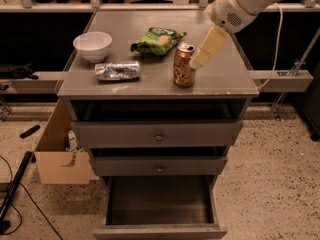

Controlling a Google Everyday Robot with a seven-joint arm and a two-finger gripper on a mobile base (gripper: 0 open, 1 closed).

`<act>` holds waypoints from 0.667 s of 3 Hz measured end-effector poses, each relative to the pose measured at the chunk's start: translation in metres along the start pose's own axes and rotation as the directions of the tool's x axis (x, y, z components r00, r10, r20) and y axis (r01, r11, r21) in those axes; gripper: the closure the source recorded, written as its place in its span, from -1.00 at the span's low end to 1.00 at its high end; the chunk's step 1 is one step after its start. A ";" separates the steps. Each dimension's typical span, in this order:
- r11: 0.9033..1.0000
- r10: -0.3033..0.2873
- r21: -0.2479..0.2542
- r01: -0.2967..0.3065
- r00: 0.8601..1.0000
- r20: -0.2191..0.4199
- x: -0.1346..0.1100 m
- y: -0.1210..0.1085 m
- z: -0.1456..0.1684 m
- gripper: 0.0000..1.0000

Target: Place orange can into bottom drawer

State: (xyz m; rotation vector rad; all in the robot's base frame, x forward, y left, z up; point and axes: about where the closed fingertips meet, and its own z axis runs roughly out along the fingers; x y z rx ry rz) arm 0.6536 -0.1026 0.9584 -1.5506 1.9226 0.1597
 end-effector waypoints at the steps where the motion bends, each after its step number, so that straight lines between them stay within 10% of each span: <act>1: 1.000 0.018 -0.016 -0.018 1.000 -0.006 0.009 0.004 0.013 -1.00; 2: 0.999 0.035 -0.041 -0.036 0.999 -0.020 0.021 0.010 0.030 -1.00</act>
Offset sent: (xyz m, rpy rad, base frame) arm 0.0022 -0.0039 -0.0606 -0.0038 0.0903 -0.0216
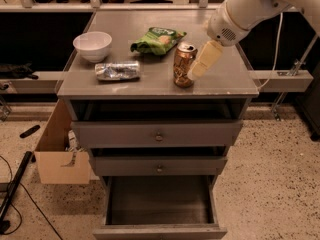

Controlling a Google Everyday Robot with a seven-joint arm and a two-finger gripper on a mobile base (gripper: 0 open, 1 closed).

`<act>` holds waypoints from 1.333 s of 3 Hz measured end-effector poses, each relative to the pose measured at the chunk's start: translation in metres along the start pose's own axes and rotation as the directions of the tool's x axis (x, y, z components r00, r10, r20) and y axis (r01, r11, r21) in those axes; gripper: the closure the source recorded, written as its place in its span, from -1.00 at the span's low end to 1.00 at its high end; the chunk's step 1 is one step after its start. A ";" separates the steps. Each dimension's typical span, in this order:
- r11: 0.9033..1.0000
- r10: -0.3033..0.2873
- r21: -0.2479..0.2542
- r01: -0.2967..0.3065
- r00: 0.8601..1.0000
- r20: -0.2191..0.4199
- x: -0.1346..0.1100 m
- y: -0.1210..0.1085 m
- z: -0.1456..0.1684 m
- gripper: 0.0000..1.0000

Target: Place orange can into bottom drawer

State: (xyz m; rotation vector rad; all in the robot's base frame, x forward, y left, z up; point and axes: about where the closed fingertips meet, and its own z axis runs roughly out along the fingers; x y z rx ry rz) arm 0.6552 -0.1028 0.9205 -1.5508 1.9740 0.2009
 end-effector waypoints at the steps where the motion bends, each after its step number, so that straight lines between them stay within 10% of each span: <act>1: 1.000 0.007 -0.021 -0.008 1.000 -0.022 0.012 -0.004 0.016 -1.00; 4: 0.997 0.037 -0.067 -0.039 0.999 -0.027 -0.004 -0.054 0.044 -1.00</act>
Offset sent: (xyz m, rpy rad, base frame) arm 0.0546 -0.0182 -0.0196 -0.0185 0.0457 -0.0126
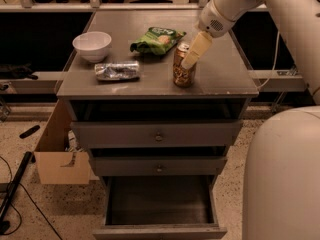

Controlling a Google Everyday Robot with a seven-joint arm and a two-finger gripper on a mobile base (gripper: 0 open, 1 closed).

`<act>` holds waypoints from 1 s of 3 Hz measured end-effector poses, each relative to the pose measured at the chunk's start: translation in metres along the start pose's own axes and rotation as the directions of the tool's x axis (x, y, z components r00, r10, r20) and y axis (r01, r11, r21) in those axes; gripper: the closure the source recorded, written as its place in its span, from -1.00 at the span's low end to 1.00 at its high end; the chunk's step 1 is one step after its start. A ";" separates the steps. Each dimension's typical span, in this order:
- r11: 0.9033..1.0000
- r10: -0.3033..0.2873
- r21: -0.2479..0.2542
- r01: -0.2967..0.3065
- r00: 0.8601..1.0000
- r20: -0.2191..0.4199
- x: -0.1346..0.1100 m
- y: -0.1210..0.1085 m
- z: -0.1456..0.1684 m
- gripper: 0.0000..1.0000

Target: Place orange can into bottom drawer

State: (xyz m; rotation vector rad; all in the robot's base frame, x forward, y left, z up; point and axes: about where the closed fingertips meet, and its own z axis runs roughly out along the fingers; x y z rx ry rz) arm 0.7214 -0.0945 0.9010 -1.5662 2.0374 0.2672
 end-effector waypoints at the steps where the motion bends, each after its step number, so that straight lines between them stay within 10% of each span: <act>1: 1.000 0.000 0.000 0.000 1.000 0.000 0.000 0.000 0.000 -0.70; 3: 1.000 0.000 0.000 0.000 1.000 0.000 0.000 0.000 0.000 0.21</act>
Offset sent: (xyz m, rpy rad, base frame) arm 0.0000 0.0000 0.0000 0.0000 0.0000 0.0000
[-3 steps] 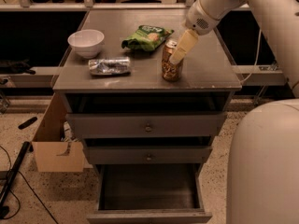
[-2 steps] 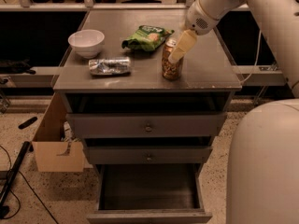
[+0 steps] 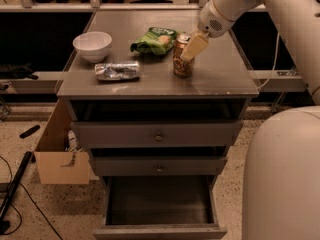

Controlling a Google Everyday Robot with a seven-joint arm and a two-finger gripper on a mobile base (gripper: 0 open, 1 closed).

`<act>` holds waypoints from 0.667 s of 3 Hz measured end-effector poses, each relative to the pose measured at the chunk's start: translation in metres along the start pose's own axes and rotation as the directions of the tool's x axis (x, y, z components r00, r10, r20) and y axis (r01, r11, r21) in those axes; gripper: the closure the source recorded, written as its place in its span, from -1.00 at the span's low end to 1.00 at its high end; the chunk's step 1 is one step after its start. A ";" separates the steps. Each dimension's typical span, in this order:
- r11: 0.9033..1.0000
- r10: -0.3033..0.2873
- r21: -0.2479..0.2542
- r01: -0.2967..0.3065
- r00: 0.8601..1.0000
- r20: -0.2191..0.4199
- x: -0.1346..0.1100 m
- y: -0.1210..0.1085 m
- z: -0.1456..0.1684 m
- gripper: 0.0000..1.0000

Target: Place orange can into bottom drawer

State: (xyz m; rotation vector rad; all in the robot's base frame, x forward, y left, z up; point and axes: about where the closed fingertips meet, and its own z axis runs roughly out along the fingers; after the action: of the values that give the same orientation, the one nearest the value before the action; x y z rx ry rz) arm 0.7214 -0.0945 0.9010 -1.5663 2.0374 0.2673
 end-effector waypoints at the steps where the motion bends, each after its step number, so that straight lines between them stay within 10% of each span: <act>1: 1.000 0.000 0.000 0.000 1.000 0.000 0.000 0.000 0.000 0.69; 2: 1.000 0.000 0.000 0.000 1.000 0.000 0.000 0.000 0.000 1.00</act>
Offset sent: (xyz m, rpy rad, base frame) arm 0.0000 0.0000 0.0000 0.0000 0.0000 0.0000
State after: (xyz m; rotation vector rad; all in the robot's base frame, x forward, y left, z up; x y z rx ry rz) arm 0.7214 -0.0944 0.9008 -1.5664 2.0374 0.2675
